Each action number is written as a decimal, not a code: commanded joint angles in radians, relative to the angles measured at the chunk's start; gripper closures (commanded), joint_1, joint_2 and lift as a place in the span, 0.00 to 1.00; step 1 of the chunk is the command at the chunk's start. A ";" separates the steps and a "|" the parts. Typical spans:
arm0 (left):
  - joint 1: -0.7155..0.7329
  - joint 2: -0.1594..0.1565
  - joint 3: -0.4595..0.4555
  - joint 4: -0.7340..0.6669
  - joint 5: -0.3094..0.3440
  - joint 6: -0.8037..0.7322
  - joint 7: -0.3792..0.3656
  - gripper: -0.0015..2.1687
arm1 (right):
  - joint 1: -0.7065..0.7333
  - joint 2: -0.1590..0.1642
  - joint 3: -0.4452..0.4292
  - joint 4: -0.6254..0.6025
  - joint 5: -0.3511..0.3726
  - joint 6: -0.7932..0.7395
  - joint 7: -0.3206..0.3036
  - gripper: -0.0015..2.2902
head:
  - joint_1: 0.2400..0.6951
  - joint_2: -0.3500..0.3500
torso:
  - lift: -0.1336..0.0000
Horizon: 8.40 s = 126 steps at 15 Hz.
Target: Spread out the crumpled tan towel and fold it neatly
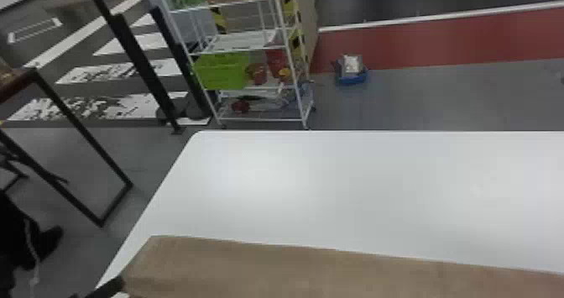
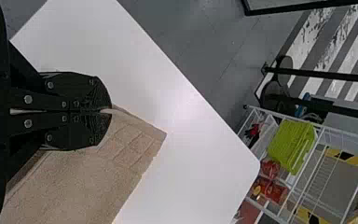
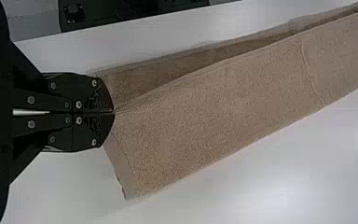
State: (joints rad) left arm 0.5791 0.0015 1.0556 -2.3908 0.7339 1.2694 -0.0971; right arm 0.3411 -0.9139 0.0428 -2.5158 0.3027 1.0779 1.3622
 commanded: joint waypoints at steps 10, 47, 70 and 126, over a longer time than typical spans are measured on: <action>0.002 -0.004 0.044 0.004 0.002 0.034 -0.018 0.65 | 0.071 -0.002 -0.081 0.000 -0.031 -0.048 0.005 0.52 | 1.00 1.00 | 0.08; 0.002 -0.004 -0.016 0.053 -0.053 0.000 -0.050 0.65 | 0.108 -0.011 0.088 0.083 0.099 -0.103 0.005 0.52 | 1.00 1.00 | 0.08; -0.002 -0.004 -0.014 0.074 -0.060 -0.107 -0.003 0.07 | -0.014 0.394 -0.343 0.393 -0.352 -0.146 -0.179 0.03 | 1.00 1.00 | 0.08; -0.125 0.095 -0.143 0.364 -0.633 -0.245 -0.842 0.55 | -0.047 0.517 -0.501 0.449 -0.499 -0.143 -0.218 0.04 | 1.00 0.98 | 0.08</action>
State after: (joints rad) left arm 0.4540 0.0996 0.9143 -2.0267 0.1014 1.0294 -0.9392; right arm 0.2947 -0.3973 -0.4587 -2.0684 -0.1963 0.9364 1.1443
